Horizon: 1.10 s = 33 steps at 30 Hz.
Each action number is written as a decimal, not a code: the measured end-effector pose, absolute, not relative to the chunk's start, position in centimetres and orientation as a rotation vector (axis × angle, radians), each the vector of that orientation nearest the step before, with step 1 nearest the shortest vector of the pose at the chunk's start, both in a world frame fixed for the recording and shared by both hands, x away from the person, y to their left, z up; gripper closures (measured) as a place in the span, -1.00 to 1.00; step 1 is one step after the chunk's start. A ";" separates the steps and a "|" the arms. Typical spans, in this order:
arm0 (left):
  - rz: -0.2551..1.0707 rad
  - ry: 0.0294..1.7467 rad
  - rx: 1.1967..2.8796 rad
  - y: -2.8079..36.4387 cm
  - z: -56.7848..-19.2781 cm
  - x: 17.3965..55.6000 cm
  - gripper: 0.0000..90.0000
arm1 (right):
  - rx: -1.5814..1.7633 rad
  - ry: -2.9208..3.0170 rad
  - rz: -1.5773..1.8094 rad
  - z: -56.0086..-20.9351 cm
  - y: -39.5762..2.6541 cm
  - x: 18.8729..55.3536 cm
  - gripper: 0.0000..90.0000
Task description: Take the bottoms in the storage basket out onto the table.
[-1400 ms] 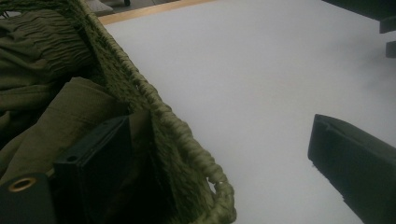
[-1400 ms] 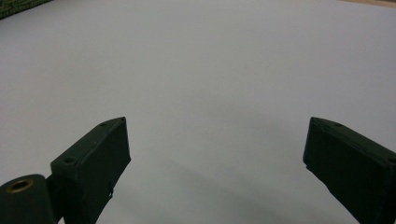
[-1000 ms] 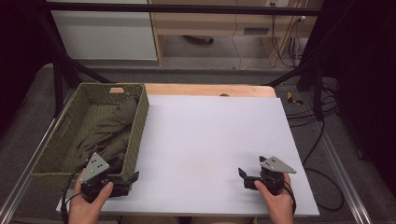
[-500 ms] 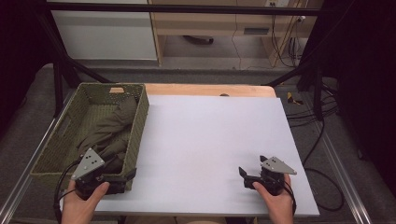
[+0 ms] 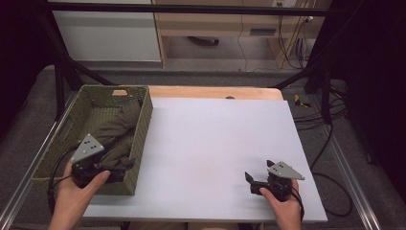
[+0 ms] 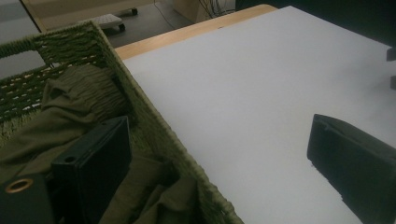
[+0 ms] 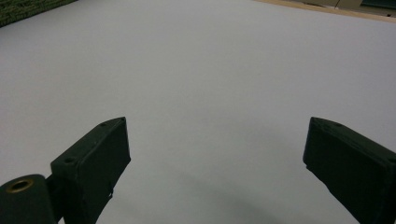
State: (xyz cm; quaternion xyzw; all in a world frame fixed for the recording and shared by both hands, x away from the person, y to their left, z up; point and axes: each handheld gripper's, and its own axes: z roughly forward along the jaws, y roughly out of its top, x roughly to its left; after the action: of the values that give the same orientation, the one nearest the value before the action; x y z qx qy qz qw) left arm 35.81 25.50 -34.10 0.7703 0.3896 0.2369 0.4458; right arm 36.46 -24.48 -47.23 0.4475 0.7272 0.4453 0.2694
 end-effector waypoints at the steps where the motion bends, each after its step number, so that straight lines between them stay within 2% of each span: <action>1: 0.584 0.962 1.909 25.6 -33.7 36.0 -0.86 | 1.206 1.960 1.201 -47.2 -24.5 36.5 -0.83; 13: 0.594 1.035 1.864 28.5 -29.5 39.5 -0.83 | 1.207 1.953 1.196 -47.2 -24.4 36.4 -0.83; 22: 0.702 1.074 1.952 29.7 -27.5 42.9 -0.82 | 1.204 1.959 1.188 -47.2 -24.2 36.5 -0.83; 28: 0.800 1.103 2.106 30.5 -28.3 45.6 -0.80 | 1.206 1.961 1.186 -47.3 -24.3 36.5 -0.83; 33: 0.715 1.168 2.129 31.3 -30.2 47.5 -0.80 | 1.207 1.967 1.186 -47.4 -24.2 36.5 -0.83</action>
State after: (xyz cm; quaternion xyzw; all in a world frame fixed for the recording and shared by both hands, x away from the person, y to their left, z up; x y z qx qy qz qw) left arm 47.50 31.27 -30.23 0.8022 0.4401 0.2692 0.3003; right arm 36.51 -24.20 -47.36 0.4479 0.7301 0.4399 0.2700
